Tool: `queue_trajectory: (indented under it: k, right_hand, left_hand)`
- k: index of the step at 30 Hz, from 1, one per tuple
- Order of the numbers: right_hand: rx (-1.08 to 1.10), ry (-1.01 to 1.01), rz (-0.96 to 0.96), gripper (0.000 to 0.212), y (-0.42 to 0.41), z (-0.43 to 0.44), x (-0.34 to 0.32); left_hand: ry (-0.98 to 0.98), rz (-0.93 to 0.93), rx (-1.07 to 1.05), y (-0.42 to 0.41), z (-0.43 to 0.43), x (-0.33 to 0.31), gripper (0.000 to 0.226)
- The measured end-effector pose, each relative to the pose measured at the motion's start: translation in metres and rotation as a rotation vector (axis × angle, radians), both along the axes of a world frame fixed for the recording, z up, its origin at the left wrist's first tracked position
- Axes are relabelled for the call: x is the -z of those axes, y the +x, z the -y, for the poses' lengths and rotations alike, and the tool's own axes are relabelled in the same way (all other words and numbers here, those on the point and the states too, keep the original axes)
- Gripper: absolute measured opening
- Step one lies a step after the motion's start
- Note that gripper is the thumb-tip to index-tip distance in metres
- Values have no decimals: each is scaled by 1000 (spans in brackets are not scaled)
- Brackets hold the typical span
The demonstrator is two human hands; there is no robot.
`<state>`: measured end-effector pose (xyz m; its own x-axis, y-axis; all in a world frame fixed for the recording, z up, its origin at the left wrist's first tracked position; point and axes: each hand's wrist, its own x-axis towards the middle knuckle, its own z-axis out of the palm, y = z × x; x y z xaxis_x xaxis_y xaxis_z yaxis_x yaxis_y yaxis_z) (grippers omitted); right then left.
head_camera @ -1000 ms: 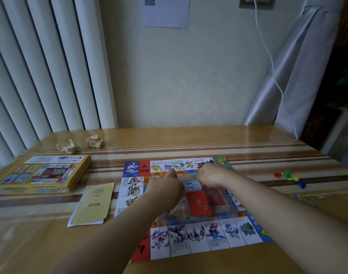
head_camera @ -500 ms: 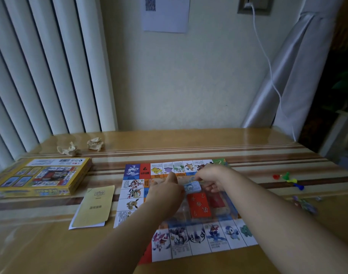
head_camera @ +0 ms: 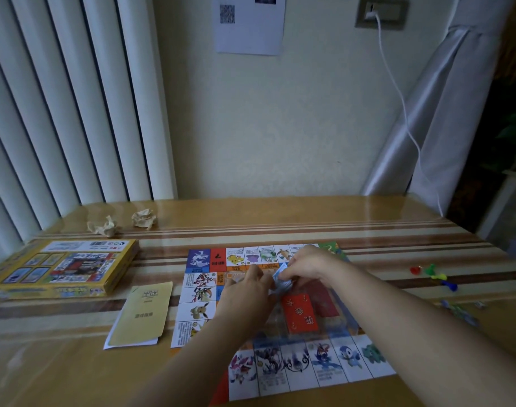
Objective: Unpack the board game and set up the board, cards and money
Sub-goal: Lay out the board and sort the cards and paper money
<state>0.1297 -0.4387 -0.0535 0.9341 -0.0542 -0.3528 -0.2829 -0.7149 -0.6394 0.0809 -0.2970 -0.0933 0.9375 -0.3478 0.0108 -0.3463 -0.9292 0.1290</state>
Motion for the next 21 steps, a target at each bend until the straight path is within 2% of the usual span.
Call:
queue_trajectory:
  k: [5, 9, 12, 14, 17, 20, 21]
  right_hand:
    - [-57, -91, 59, 46, -6, -7, -6]
    - [-112, -121, 92, 34, -11, -4, -15]
    - [-230, -189, 226, 20, -14, -6, -24]
    - [-270, -170, 322, 24, -16, -8, -31]
    - [-319, -74, 387, 22, -18, -4, -43]
    - [-294, 86, 285, 19, -20, 8, -48]
    - [-277, 64, 236, 24, -20, 12, -47]
  left_hand:
    - [-79, 7, -29, 1, -1, -1, 43]
    - [-329, 33, -58, 10, -2, -4, 60]
    - [-532, -60, -36, 18, -4, -13, 68]
    - [-603, -125, 10, 21, -6, -19, 62]
    - [-653, -142, 67, 21, -10, -28, 30]
    - [-710, -135, 59, 23, -19, -32, 14]
    - [-740, -135, 32, 24, -22, -31, 12]
